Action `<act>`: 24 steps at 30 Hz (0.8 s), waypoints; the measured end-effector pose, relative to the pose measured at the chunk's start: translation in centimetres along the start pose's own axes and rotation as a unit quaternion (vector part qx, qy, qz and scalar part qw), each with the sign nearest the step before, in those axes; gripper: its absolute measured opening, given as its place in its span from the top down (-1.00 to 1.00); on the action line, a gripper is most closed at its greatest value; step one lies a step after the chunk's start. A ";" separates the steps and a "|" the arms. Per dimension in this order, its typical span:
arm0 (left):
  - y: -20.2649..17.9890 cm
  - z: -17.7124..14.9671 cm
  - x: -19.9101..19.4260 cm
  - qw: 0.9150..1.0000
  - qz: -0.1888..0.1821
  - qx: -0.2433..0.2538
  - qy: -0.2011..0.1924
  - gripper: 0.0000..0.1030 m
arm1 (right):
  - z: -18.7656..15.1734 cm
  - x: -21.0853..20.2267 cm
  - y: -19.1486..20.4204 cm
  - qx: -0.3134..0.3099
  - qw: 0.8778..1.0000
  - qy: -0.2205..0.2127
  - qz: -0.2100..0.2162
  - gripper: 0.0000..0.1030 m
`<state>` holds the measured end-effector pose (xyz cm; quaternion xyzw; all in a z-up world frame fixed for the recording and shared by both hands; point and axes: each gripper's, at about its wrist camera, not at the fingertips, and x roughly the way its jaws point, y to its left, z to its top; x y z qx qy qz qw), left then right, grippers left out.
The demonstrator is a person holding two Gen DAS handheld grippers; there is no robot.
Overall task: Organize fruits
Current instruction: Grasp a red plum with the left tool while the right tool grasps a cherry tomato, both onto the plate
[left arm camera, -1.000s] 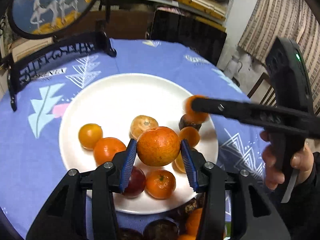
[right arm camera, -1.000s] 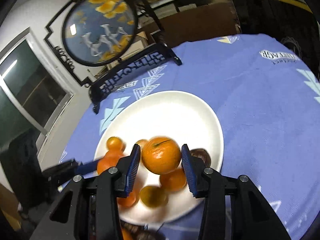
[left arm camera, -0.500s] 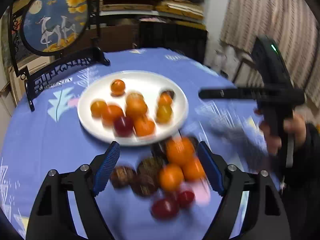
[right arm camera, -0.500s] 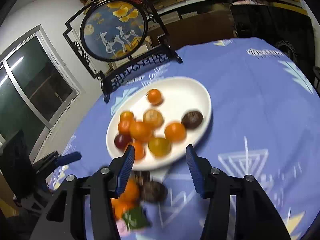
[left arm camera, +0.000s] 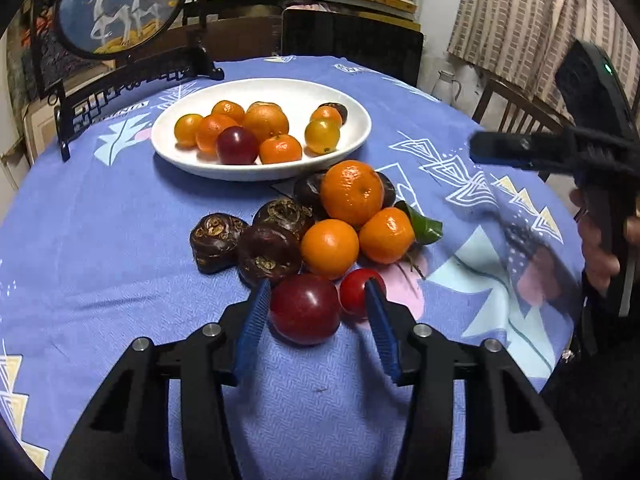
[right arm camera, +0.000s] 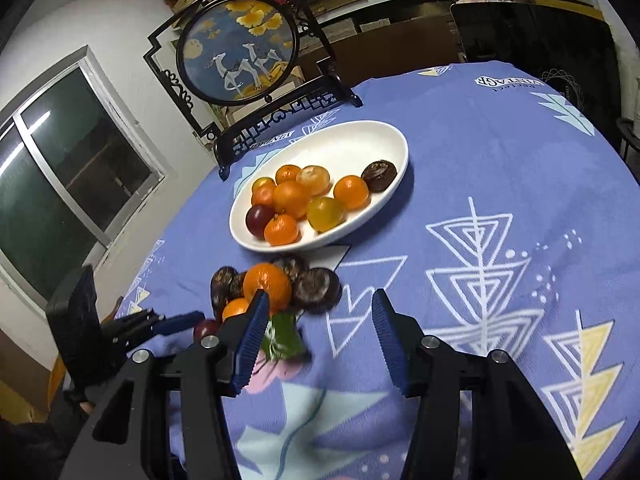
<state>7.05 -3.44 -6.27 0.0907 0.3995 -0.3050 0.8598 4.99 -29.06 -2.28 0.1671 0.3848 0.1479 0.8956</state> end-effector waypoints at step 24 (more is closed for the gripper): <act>2.7 -0.5 -5.4 0.997 -0.008 -0.052 -0.064 0.29 | -5.0 5.5 9.6 -0.152 0.979 0.123 0.059 -0.04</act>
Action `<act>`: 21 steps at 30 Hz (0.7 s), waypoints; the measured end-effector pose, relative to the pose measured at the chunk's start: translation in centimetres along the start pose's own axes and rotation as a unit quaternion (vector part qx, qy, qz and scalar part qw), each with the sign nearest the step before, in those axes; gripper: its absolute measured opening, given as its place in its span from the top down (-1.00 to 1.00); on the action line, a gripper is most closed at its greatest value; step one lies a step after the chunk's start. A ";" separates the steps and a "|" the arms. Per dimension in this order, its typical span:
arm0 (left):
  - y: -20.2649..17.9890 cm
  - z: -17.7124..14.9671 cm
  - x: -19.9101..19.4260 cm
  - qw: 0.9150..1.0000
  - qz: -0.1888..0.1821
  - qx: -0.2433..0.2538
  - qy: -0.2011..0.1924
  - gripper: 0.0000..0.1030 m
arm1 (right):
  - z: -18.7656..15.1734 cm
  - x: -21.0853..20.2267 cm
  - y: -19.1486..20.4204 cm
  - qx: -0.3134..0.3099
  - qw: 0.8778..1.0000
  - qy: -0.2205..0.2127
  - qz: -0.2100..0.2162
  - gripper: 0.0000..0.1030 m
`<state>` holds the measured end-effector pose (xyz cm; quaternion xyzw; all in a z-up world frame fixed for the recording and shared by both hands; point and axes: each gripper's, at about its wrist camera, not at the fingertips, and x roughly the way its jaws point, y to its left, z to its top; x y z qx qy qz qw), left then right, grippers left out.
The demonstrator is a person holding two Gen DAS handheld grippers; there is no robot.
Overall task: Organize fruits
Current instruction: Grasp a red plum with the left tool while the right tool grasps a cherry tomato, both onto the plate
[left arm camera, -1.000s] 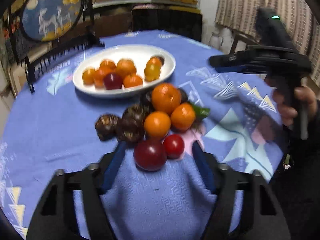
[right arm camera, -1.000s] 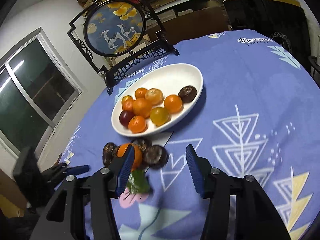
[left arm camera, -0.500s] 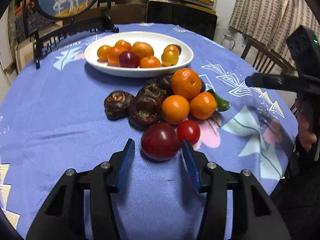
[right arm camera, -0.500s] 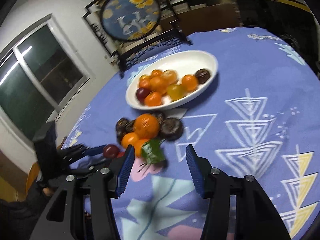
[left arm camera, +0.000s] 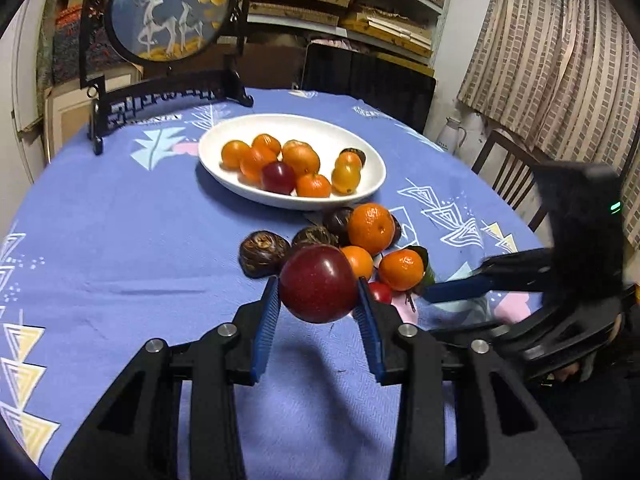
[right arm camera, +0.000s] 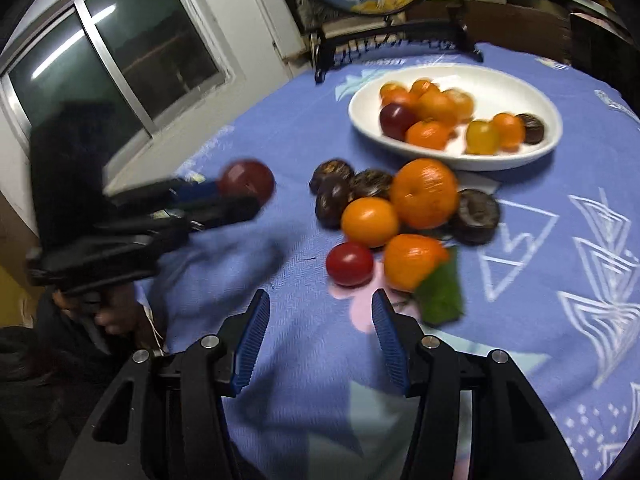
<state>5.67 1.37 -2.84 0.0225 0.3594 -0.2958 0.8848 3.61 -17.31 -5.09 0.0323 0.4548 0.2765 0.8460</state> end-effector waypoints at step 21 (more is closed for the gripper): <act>0.2 1.9 0.4 1.000 -0.013 -0.001 -0.004 0.29 | 3.9 -4.2 -1.3 0.007 0.997 -0.080 -0.017 0.39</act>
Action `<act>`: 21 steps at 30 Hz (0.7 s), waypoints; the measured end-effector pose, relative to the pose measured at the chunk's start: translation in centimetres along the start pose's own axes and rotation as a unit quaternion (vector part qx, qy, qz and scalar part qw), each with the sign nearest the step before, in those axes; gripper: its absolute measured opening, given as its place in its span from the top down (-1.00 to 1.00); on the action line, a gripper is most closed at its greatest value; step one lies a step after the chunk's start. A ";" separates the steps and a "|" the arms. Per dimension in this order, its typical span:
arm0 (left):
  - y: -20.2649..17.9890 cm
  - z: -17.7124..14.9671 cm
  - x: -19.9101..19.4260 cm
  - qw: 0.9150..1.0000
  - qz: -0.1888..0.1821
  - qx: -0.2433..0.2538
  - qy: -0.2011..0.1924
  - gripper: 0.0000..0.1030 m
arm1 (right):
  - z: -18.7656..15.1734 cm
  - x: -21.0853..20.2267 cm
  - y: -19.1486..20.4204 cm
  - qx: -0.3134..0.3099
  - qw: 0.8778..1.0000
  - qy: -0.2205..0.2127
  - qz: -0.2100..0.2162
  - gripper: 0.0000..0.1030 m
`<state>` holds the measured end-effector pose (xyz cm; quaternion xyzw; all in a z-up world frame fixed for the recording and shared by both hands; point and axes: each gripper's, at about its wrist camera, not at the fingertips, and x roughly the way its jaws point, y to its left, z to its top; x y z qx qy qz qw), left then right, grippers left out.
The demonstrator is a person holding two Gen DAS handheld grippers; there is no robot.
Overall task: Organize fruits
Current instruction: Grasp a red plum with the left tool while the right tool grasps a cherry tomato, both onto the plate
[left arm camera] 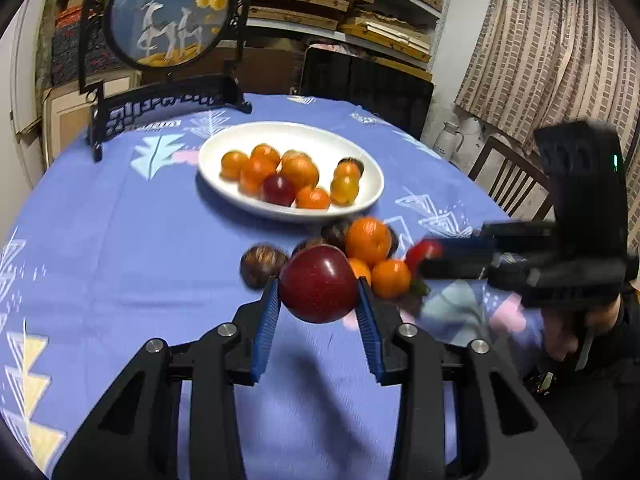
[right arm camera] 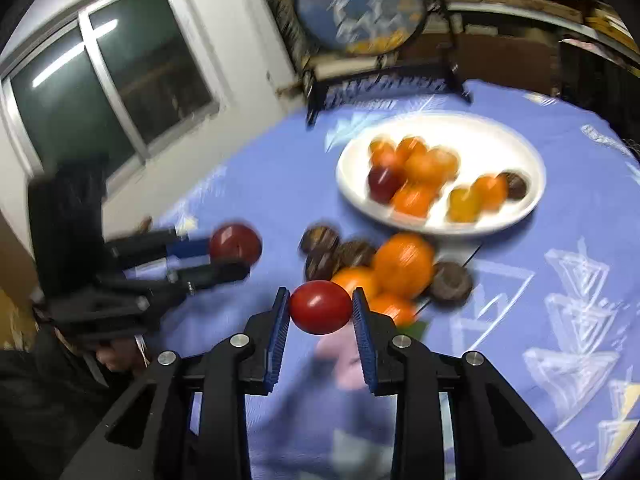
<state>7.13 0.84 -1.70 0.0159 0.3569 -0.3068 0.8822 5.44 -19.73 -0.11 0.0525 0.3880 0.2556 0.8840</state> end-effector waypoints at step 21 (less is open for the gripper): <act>-1.5 12.9 15.2 0.999 -0.011 0.013 0.029 -0.41 | 11.2 6.7 -15.3 0.166 0.983 -0.050 -0.054 -0.07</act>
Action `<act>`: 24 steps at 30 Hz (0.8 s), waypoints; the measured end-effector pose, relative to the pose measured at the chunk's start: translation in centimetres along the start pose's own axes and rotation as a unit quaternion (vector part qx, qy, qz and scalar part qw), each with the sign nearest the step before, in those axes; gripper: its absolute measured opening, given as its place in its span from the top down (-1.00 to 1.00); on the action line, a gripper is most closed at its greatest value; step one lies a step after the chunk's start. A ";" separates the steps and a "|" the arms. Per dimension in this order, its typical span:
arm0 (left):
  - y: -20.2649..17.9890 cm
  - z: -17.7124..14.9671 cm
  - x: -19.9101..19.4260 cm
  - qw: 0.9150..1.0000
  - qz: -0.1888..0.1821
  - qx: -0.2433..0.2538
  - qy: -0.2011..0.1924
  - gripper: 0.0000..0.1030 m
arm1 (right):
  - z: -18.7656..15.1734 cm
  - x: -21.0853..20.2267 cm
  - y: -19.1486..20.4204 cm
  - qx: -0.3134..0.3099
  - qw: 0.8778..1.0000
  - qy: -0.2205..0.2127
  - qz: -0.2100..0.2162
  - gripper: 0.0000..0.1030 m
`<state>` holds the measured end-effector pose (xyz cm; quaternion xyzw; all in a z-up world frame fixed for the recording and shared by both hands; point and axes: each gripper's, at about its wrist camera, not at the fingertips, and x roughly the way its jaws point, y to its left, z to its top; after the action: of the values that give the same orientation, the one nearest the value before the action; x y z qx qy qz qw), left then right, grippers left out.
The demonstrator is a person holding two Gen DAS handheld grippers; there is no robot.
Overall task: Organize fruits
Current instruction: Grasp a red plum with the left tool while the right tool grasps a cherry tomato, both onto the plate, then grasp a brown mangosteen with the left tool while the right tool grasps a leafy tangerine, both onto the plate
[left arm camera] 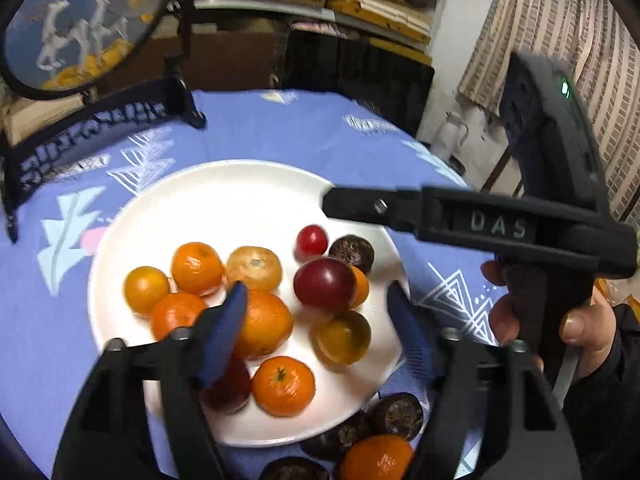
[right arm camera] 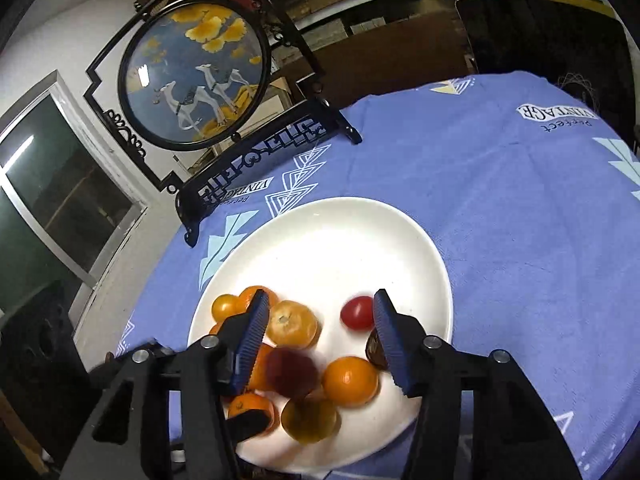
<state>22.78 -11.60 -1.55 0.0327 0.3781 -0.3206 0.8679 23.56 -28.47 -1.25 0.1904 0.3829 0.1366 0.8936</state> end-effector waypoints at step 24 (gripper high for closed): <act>0.1 -14.6 -8.0 0.996 0.065 0.033 0.049 0.26 | -15.0 -8.5 0.4 -0.024 1.000 0.012 0.005 -0.08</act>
<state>9.45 -2.89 -6.57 0.1014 0.4069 -0.2732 0.8657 6.82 -27.89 -5.19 0.1689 0.3895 0.1522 0.8925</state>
